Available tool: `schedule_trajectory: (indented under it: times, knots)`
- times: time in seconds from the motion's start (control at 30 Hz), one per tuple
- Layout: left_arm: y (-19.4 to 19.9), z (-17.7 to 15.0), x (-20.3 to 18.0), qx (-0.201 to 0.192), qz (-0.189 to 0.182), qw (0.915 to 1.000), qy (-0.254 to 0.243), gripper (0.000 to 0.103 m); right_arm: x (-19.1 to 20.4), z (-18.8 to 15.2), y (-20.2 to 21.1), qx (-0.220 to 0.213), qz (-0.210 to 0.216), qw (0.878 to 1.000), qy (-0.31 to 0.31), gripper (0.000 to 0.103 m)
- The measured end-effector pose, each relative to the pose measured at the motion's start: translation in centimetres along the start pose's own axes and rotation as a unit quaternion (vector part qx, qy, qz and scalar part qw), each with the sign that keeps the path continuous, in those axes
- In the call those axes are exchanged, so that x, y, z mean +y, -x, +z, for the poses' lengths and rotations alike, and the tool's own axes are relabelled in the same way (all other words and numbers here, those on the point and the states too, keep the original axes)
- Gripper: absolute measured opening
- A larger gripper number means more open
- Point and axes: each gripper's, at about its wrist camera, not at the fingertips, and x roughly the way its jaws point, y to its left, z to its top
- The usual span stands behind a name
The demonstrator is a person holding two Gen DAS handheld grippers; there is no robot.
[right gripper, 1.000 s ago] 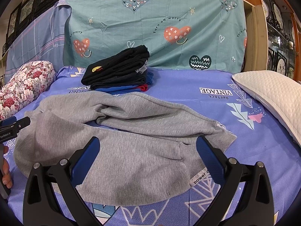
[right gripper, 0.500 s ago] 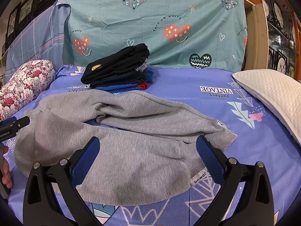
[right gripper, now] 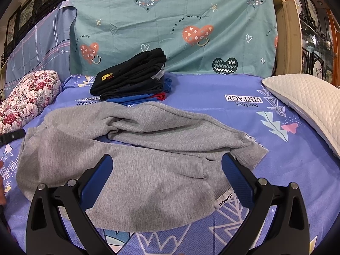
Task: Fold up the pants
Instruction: 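Grasp the grey garment edge with the left tool while the right tool grasps a cuff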
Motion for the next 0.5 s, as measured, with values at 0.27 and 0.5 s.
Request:
schedule_trajectory:
  times: [0.27, 0.5]
  knots:
    - [-6.4, 11.4, 4.7, 0.049, 0.043, 0.9971, -0.04, 0.101, -0.6, -0.1, -3.4, 0.083, 0.029, 0.996, -0.023, 0.102]
    - [-19.3, 15.0, 3.9, 0.142, 0.062, 0.9859, -0.062, 0.101, -1.8, -0.3, -4.3, 0.106, 0.042, 0.991, -0.062, 0.102]
